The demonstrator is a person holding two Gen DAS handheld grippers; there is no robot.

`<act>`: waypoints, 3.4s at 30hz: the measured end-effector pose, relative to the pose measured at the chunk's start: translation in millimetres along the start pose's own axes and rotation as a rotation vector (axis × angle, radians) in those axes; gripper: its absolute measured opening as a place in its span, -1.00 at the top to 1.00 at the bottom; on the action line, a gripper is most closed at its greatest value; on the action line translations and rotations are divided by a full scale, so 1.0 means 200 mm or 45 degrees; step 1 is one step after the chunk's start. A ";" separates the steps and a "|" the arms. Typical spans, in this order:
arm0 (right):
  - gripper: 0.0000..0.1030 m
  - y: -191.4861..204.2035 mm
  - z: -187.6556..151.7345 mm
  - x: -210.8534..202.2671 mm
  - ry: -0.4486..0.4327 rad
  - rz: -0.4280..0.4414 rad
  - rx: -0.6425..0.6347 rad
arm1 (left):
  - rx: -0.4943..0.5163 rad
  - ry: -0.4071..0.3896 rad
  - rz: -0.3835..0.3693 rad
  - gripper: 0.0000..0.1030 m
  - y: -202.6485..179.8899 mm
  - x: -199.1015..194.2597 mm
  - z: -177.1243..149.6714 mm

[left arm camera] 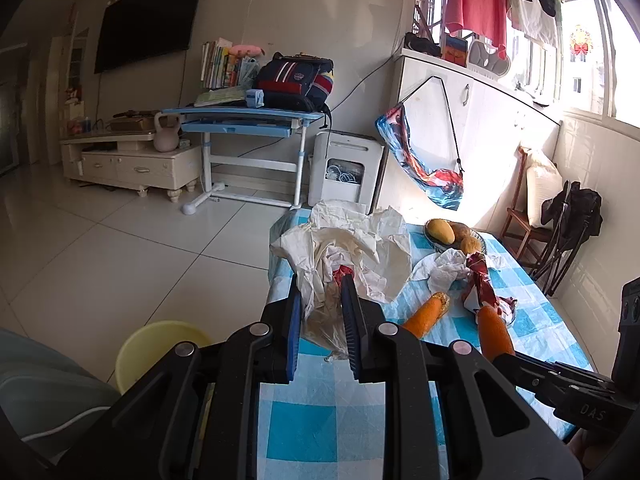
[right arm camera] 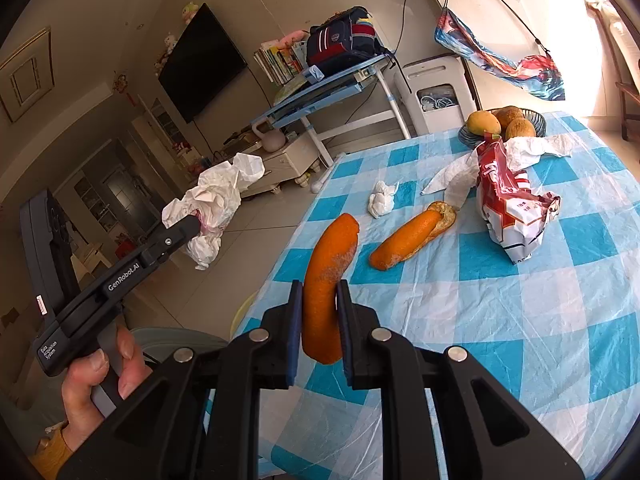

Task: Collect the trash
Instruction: 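Carry the tissue and carrot in both tools over the yellow bin, then open both tools over the yellow bin to drop tissue and carrot, then move both open tools back over the table toward the remaining trash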

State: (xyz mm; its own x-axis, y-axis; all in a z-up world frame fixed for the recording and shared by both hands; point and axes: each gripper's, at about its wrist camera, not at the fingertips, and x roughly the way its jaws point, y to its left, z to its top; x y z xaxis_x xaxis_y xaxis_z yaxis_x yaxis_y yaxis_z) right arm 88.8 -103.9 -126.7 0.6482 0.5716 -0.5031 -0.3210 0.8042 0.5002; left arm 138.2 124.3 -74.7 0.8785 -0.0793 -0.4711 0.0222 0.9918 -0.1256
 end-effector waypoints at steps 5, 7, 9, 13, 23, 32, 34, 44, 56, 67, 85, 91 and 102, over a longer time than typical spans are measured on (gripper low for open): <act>0.66 0.01 0.00 0.01 0.004 0.016 -0.009 | -0.010 -0.011 0.011 0.63 0.02 -0.01 0.01; 0.66 0.02 0.01 0.02 0.007 0.023 -0.014 | -0.017 -0.014 0.015 0.63 0.03 -0.01 0.01; 0.66 0.03 0.01 0.03 0.012 0.030 -0.020 | -0.021 -0.017 0.018 0.63 0.03 -0.02 0.01; 0.66 0.07 0.02 0.06 0.022 0.051 -0.032 | -0.031 -0.025 0.031 0.63 0.04 -0.02 0.02; 0.66 0.22 0.12 0.20 0.030 0.131 -0.077 | -0.197 -0.039 0.118 0.63 0.25 -0.03 0.08; 0.66 0.48 0.24 0.46 0.074 0.222 -0.175 | -0.383 -0.014 0.253 0.63 0.56 0.02 0.22; 0.66 0.52 0.26 0.54 0.094 0.230 -0.193 | -0.427 0.019 0.279 0.63 0.66 0.06 0.24; 0.66 0.78 0.29 0.94 0.272 0.209 -0.336 | -0.591 0.151 0.361 0.63 1.02 0.26 0.30; 0.66 0.92 0.20 1.22 0.443 0.136 -0.428 | -0.697 0.287 0.442 0.63 1.27 0.41 0.23; 0.39 0.95 0.12 1.45 0.543 0.039 -0.443 | -0.767 0.345 0.513 0.49 1.38 0.45 0.15; 0.05 0.80 0.18 0.92 0.343 0.141 -0.336 | -0.558 0.244 0.547 0.28 1.20 0.38 0.27; -0.01 0.70 0.16 0.73 0.276 0.105 -0.344 | -0.468 0.240 0.535 0.27 1.11 0.37 0.29; -0.06 0.32 0.19 0.38 0.172 -0.103 -0.306 | -0.269 0.241 0.467 0.27 0.86 0.39 0.31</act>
State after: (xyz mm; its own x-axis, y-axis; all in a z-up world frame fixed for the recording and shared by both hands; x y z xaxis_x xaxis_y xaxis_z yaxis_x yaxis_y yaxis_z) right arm 143.3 -15.3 -106.1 0.5859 0.5077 -0.6316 -0.4368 0.8544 0.2815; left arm 240.6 294.3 -78.6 0.7069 0.2366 -0.6666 -0.3888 0.9172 -0.0868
